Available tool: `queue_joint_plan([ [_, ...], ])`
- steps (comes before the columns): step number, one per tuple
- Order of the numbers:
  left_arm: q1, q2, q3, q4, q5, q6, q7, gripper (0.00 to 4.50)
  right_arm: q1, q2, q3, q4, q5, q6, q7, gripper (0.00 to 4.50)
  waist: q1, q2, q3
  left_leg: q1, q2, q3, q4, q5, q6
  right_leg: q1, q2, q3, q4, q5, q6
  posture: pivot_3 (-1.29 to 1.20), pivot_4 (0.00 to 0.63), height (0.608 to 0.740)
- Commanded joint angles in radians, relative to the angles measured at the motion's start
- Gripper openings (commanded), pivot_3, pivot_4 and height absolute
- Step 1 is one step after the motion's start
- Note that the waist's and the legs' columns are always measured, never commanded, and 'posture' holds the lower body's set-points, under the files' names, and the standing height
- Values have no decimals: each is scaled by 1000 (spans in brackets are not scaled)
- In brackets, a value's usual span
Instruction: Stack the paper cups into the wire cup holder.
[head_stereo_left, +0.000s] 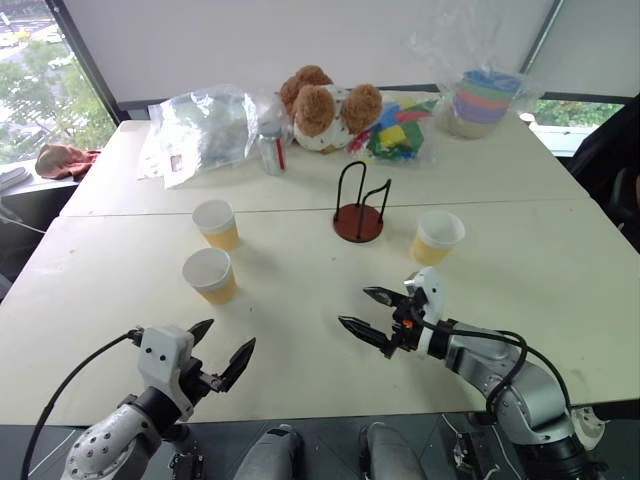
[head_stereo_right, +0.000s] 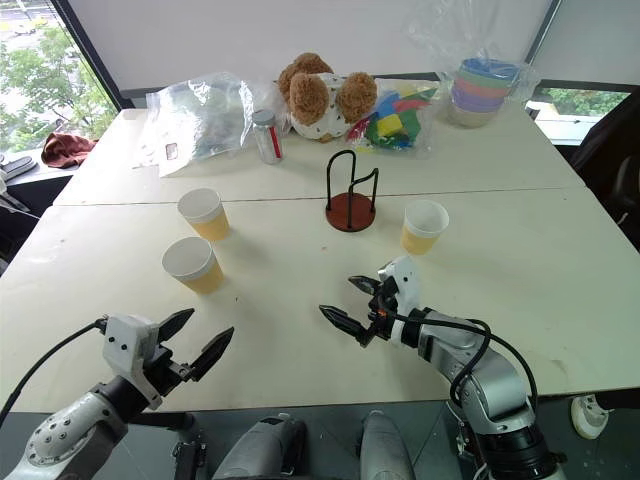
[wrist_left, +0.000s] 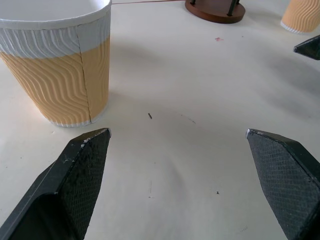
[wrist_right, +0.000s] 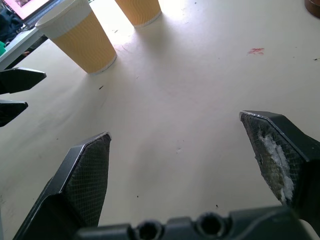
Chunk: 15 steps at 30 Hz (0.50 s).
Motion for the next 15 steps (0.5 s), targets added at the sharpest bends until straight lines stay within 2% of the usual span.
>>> queue_joint_plan([
  [1, 7, 4, 2, -27, -5, -2, -4, 4465, -13, 1, -7, -17, 1, -22, 4, 4500, 0, 0, 0, 0, 0, 0, 0, 0, 0, 0, 0, 0, 0, 0, 0, 0, 150, 740],
  [13, -69, 6, 15, -54, -77, 46, 12, 4465, -48, 14, -20, -24, 1, -27, -10, 4500, 0, 0, 0, 0, 0, 0, 0, 0, 0, 0, 0, 0, 0, 0, 0, 0, 150, 740],
  [15, -119, 18, 42, -79, -165, 103, 27, 4465, -78, 16, -19, -34, 11, -5, -16, 4500, 1, 0, 0, 0, 0, 0, 0, 0, 0, 0, 0, 0, 0, 0, 0, 0, 150, 740],
])
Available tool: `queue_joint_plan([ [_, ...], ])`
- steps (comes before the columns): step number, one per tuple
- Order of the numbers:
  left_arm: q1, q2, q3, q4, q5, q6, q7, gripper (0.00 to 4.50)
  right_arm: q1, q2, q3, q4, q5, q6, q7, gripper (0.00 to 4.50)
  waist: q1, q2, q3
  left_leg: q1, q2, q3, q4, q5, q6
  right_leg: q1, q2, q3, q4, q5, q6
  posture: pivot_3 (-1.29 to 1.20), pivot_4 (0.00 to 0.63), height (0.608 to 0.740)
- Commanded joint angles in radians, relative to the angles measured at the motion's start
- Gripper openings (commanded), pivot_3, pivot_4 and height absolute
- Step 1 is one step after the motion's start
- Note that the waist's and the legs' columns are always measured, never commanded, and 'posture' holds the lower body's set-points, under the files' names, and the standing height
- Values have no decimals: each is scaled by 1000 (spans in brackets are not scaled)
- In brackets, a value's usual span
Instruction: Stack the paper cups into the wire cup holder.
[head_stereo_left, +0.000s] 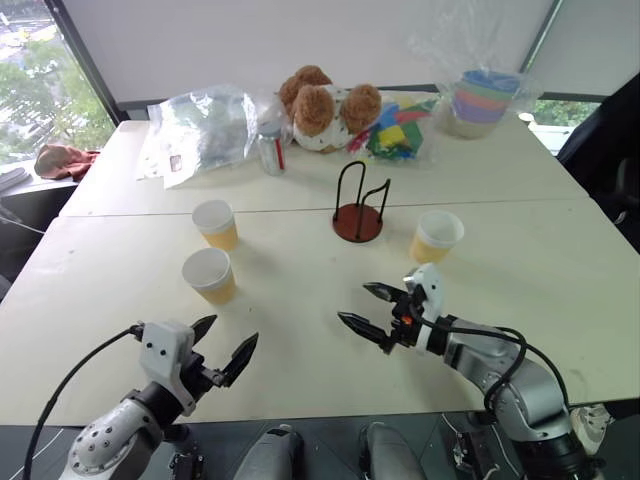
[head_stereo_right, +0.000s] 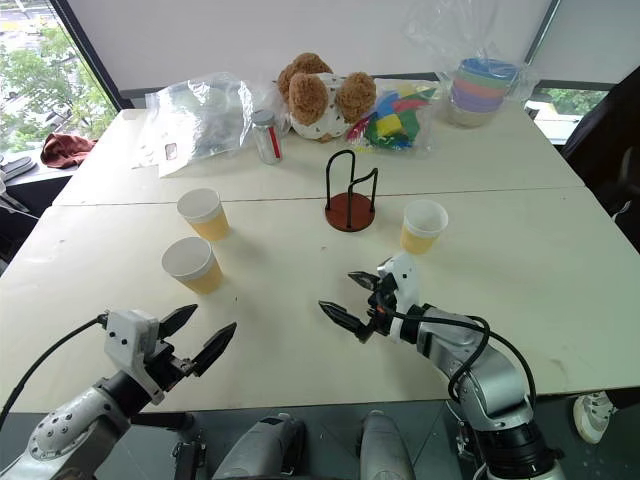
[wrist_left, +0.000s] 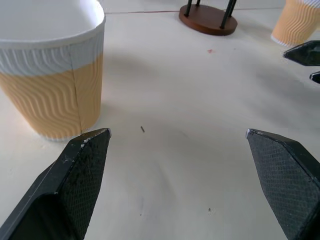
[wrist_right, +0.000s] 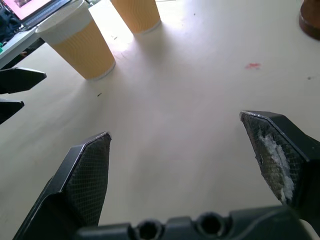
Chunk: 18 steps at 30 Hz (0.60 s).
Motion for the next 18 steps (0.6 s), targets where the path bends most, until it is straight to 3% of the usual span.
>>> queue_joint_plan([
  [1, -66, 18, 53, -78, -139, 74, 25, 4465, -52, 13, -19, -35, 26, 11, -10, 4500, 0, 0, 0, 0, 0, 0, 0, 0, 0, 0, 0, 0, 0, 0, 0, 0, 150, 740],
  [6, -107, 209, 196, -110, -304, 183, -63, 4465, -154, 39, -51, -87, 109, 132, -63, 4500, -7, 0, 0, 0, 1, 0, -1, 0, 0, -2, 1, 0, 1, 0, 0, 0, 150, 740],
  [10, -197, 414, 354, -62, -478, 282, -133, 4465, -306, 103, -29, -38, 77, 218, -181, 4500, -6, 0, 0, 0, 2, 0, -1, 0, -1, -2, 1, 0, 2, 1, -2, 0, 150, 740],
  [15, -241, 560, 505, -7, -575, 355, -182, 4465, -444, 135, -11, 78, -14, 246, -282, 4500, -8, 0, 0, 0, 1, 0, -1, 1, -1, -2, 2, 0, 2, 1, -2, 0, 150, 740],
  [18, -253, 584, 573, 35, -654, 396, -173, 4465, -493, 134, 6, 146, -54, 198, -269, 4500, -9, 0, 0, 0, 0, 0, -2, 1, -3, -3, 2, 0, 1, 1, -2, 0, 150, 740],
])
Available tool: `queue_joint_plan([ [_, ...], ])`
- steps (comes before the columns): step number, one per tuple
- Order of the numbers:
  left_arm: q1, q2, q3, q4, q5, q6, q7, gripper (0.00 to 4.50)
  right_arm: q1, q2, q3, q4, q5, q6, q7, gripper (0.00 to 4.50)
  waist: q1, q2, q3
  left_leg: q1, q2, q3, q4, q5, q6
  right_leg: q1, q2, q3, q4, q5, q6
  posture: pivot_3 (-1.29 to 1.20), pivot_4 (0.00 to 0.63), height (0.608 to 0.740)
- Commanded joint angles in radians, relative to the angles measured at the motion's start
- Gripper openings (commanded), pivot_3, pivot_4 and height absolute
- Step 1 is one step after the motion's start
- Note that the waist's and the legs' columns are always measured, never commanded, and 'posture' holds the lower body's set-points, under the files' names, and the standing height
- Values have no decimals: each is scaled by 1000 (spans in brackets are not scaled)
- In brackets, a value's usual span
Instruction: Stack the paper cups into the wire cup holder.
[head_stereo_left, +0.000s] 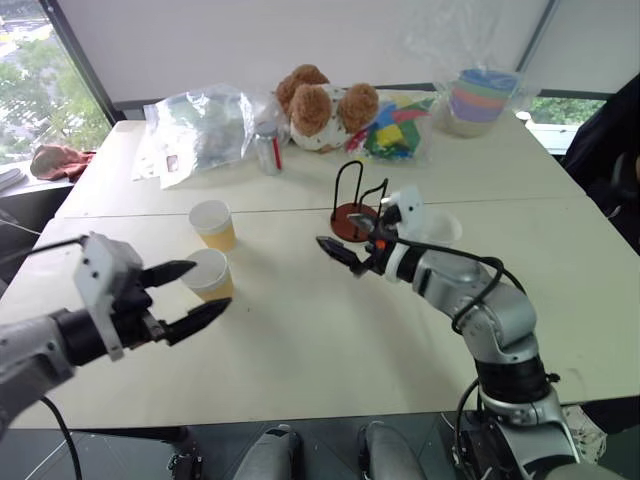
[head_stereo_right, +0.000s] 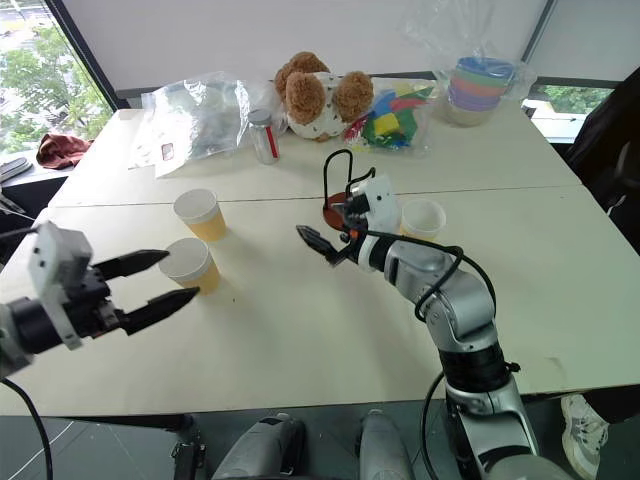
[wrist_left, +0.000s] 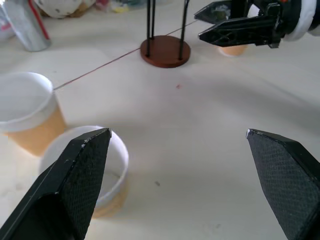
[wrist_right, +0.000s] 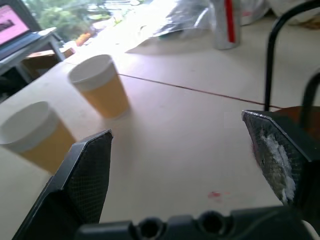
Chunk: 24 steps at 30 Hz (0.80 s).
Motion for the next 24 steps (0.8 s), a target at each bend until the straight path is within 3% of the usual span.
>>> queue_joint_plan([
  [1, -9, 23, 100, 33, -70, 34, -8, 4465, -65, 8, 8, 66, -54, -54, -12, 4500, -3, 0, 0, 0, 0, 0, 0, 0, -1, 0, 0, 0, 0, 0, 0, 0, 150, 740],
  [7, 20, 22, 166, 69, -16, 33, -43, 4465, -125, 0, -7, 123, -93, -15, -41, 4500, -21, 0, 0, 0, 1, 1, -1, 1, -2, -1, -1, 1, 0, 0, 0, 0, 150, 740],
  [11, 24, 5, 150, 70, 8, 19, -49, 4465, -130, 6, -4, 116, -97, 1, -42, 4500, -22, 0, 0, 0, 1, 1, -1, 1, -1, -2, -1, 1, 0, 0, 0, 0, 150, 740],
  [17, -6, -17, 103, 59, 27, 9, -34, 4465, -177, 68, 11, 284, -162, -114, -66, 4500, -23, 0, 0, 0, 1, 2, -1, 0, 0, -2, -1, 1, 0, 0, 0, 0, 150, 740],
  [20, -28, -18, 85, 63, 35, 8, -28, 4500, -200, 84, 16, 408, -191, -203, -36, 3717, -24, 0, 0, 0, 1, 3, -1, 1, -1, -2, -1, 1, 0, 0, 0, 0, 150, 740],
  [24, -43, -17, 81, 68, 41, 13, -27, 4500, -222, 91, 16, 488, -216, -275, -9, 1541, -23, 0, 0, 0, 1, 3, -1, 2, -3, -2, -1, 1, 0, 0, 0, 0, 150, 740],
])
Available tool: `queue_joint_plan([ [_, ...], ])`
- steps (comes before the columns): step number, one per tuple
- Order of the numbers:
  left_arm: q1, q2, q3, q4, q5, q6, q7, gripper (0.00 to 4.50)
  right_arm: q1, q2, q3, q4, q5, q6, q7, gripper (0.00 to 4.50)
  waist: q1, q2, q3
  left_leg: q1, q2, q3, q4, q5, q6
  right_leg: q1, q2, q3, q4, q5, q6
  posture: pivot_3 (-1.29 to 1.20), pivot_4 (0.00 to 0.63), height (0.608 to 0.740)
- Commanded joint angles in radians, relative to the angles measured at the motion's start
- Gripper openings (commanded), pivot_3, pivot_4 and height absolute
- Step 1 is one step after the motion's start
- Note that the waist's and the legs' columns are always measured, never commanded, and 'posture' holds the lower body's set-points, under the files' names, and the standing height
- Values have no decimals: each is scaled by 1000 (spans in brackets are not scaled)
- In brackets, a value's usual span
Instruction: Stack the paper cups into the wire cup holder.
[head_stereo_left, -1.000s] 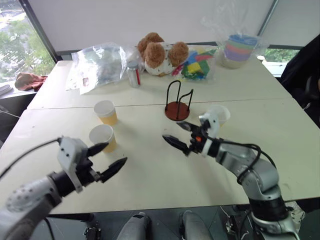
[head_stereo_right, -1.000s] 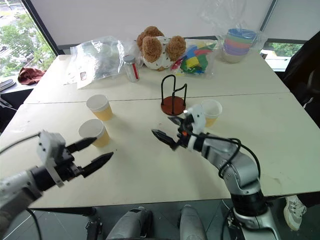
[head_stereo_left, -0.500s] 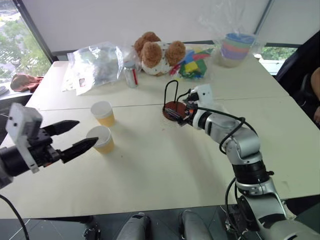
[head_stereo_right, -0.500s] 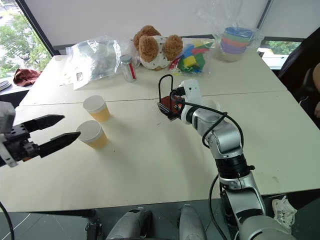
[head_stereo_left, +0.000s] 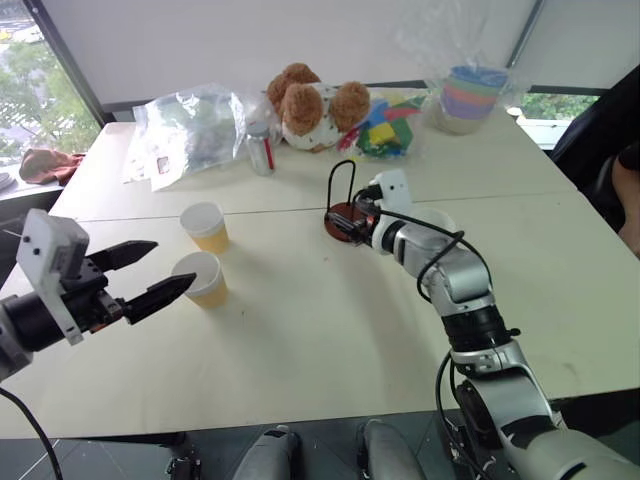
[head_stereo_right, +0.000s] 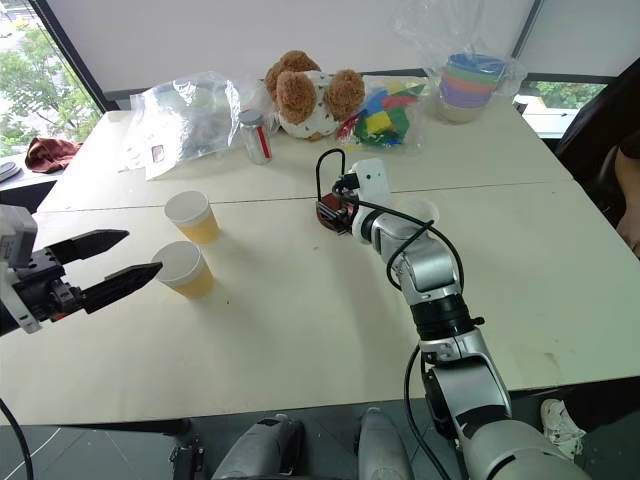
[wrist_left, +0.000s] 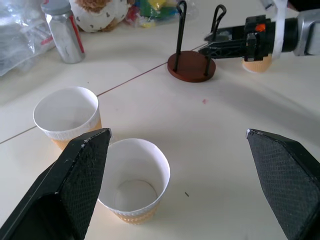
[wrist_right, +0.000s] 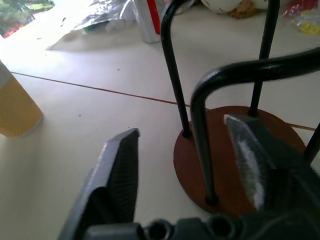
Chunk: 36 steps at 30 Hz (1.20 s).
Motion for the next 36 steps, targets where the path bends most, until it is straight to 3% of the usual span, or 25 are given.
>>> queue_joint_plan([
  [1, -18, -1, 5, -2, 7, -17, 2, 4500, -46, 14, -1, 30, -23, -80, 26, 1137, -2, 0, 0, 0, 0, 0, 0, 0, 0, 0, 0, 0, 0, 0, 0, 0, 150, 740],
  [3, -20, -3, 6, -2, 12, -16, 1, 4500, -55, 19, 1, 47, -31, -96, 35, 33, -4, 0, 0, 0, 0, 0, 0, 0, 0, 0, 0, 1, 0, 0, 0, 0, 150, 740],
  [9, -16, -6, -5, 16, 40, -21, -15, 4500, -53, -20, 59, 9, -63, -159, 169, 10, -5, 0, 0, 0, 2, 2, 0, 0, 0, -1, 1, 1, 1, 0, 0, 0, 150, 740],
  [16, -23, 18, -18, 24, 20, 6, -67, 4500, 22, -231, 78, -224, 96, -100, 589, 10, 4, 0, 0, -1, 2, 3, 1, -1, 2, -1, 1, 1, -1, 0, 0, 0, 150, 740],
  [19, -21, 38, -23, 25, 23, 21, -92, 4500, 62, -291, 96, -289, 142, -59, 690, 10, 1, 0, 0, -1, 2, 3, 1, -3, 5, 0, 0, 1, -2, 0, 0, 0, 150, 740],
  [31, -85, 45, -66, 23, 3, 33, -87, 4500, 158, -260, 147, -348, 109, -72, 659, 10, 4, 0, 0, -1, 5, 6, 1, -2, 2, -2, 2, 2, -1, 1, -1, 0, 150, 740],
  [32, -85, 45, -66, 23, 2, 33, -87, 4500, 164, -261, 147, -354, 109, -71, 660, 730, 4, 0, 0, -1, 5, 6, 1, -2, 2, -2, 2, 2, -1, 1, -1, 0, 150, 740],
  [36, -86, 45, -73, 21, 0, 31, -87, 4500, 173, -273, 146, -369, 104, -71, 656, 2638, 3, 0, 0, -1, 5, 6, 1, -2, 3, -1, 2, 3, -1, 1, -1, 0, 150, 740],
])
